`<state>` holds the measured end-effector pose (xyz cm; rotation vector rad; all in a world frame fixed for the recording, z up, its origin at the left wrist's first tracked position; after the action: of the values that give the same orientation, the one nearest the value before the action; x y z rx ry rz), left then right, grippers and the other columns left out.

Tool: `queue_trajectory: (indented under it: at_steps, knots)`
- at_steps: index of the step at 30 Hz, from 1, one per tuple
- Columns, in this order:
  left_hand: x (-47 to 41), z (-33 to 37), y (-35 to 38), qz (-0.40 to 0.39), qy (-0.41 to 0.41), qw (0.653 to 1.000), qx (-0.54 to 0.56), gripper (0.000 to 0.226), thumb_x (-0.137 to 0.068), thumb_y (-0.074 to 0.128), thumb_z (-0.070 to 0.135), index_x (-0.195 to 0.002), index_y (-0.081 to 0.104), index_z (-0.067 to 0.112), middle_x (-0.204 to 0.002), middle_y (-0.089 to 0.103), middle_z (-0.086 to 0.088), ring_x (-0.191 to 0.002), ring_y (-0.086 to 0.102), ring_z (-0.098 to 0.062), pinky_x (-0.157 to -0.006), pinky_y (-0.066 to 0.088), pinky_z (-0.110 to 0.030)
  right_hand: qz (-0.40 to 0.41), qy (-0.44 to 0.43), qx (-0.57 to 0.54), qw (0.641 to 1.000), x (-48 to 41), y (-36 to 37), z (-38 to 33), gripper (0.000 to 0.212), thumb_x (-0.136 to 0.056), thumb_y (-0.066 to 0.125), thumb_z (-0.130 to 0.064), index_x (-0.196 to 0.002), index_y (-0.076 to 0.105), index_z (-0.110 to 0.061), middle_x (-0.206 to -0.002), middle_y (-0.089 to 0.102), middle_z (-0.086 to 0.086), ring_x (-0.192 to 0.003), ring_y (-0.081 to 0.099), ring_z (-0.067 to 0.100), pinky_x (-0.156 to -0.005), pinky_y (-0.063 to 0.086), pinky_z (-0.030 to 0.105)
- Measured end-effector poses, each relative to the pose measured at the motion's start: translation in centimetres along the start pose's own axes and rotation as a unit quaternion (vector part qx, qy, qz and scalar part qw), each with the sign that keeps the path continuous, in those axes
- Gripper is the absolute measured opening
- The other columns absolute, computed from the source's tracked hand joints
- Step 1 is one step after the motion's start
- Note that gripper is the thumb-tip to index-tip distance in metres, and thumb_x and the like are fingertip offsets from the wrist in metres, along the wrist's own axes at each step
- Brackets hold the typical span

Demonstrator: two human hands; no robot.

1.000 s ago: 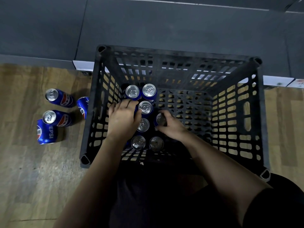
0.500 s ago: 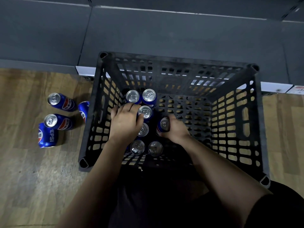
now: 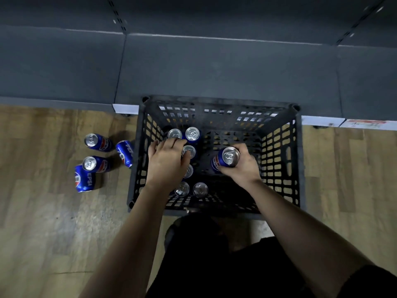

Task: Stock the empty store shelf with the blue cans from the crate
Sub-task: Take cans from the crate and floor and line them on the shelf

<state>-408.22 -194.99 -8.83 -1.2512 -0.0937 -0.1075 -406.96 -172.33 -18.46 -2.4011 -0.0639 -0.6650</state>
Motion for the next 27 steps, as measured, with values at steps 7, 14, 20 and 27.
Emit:
queue_trajectory:
  at_steps: [7,14,20,27]
  knots:
    - [2.2,5.7,-12.6,-0.033,0.031,0.999,-0.004,0.036,-0.090,0.041,0.035,-0.116,0.061,0.019,-0.114,0.063,-0.005,-0.102,0.057,-0.029,-0.100,0.035,-0.049,0.030,-0.021,-0.034,0.999,7.3,-9.4,-9.9,0.059,-0.061,0.088,-0.031,-0.107,0.051,-0.032,-0.097,0.067,-0.011,-0.092,0.064,0.011,-0.077,0.046,0.023]
    - [2.5,11.8,-28.7,0.023,0.054,0.998,-0.007,0.031,-0.091,0.048,0.032,-0.112,0.063,0.016,-0.108,0.066,-0.004,-0.100,0.059,-0.030,-0.100,0.030,-0.045,0.035,-0.050,-0.052,0.997,13.6,-19.9,-22.2,0.065,-0.062,0.087,-0.027,-0.117,0.053,-0.029,-0.104,0.067,-0.013,-0.100,0.062,0.008,-0.087,0.046,0.020]
    - [1.3,17.2,-40.9,0.044,0.090,0.995,0.003,0.034,-0.093,0.044,0.032,-0.117,0.062,0.016,-0.115,0.063,-0.004,-0.104,0.057,-0.029,-0.098,0.033,-0.042,0.052,-0.103,-0.054,0.992,17.9,-28.8,-32.2,0.064,-0.061,0.086,-0.027,-0.115,0.052,-0.035,-0.104,0.066,-0.015,-0.102,0.062,0.007,-0.088,0.044,0.017]
    - [-1.3,22.5,-52.9,0.132,0.144,0.981,-0.002,0.035,-0.092,0.044,0.032,-0.117,0.063,0.016,-0.112,0.066,-0.003,-0.101,0.061,-0.028,-0.093,0.038,-0.041,0.100,-0.180,-0.089,0.974,21.8,-37.6,-43.2,0.066,-0.057,0.082,-0.028,-0.113,0.048,-0.035,-0.098,0.067,-0.018,-0.093,0.063,0.000,-0.083,0.047,0.017]
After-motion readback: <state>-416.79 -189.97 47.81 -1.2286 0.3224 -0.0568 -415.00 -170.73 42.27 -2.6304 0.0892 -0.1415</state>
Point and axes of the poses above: each hand's wrist, its own x-axis away from the middle knuckle, its own y-axis out of the palm, z = x × y, the point moved 10 cm from there along -x, towards the middle knuckle
